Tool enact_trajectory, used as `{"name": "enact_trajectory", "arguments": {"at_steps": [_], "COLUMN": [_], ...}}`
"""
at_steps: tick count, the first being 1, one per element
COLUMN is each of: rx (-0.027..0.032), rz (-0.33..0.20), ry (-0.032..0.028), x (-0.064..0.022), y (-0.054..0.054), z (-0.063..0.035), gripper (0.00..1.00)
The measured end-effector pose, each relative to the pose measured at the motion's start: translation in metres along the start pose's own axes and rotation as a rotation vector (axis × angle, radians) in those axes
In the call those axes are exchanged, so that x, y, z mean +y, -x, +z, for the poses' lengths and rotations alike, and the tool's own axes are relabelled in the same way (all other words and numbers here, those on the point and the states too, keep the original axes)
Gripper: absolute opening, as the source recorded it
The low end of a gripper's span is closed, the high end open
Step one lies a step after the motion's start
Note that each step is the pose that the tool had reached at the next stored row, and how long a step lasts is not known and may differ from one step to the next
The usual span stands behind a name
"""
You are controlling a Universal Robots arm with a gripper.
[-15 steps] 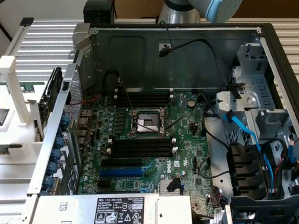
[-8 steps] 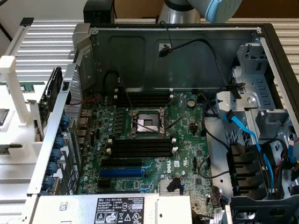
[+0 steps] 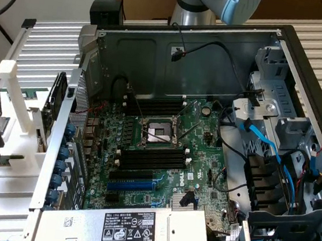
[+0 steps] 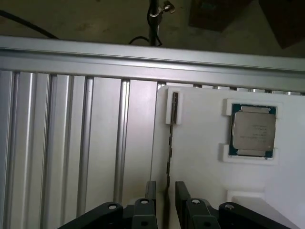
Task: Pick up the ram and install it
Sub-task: 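Pick up the ram and move it above insertion slot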
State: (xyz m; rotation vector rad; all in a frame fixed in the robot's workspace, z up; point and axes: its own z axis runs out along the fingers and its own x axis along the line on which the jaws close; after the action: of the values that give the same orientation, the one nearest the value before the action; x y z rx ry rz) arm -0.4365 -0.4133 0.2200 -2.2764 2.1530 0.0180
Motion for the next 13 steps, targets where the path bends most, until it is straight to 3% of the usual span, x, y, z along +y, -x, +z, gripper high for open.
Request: {"name": "enact_trajectory", "arguments": {"at_steps": [9,13], "rx": [-0.0013,-0.0147], "rz": [-0.012,-0.026], "ry": [0.0,-0.0003], "x": [-0.0002,-0.0014], "y": [-0.0002,-0.0003], "z": [0.0077,0.0085], "gripper": [0.3,0.3]}}
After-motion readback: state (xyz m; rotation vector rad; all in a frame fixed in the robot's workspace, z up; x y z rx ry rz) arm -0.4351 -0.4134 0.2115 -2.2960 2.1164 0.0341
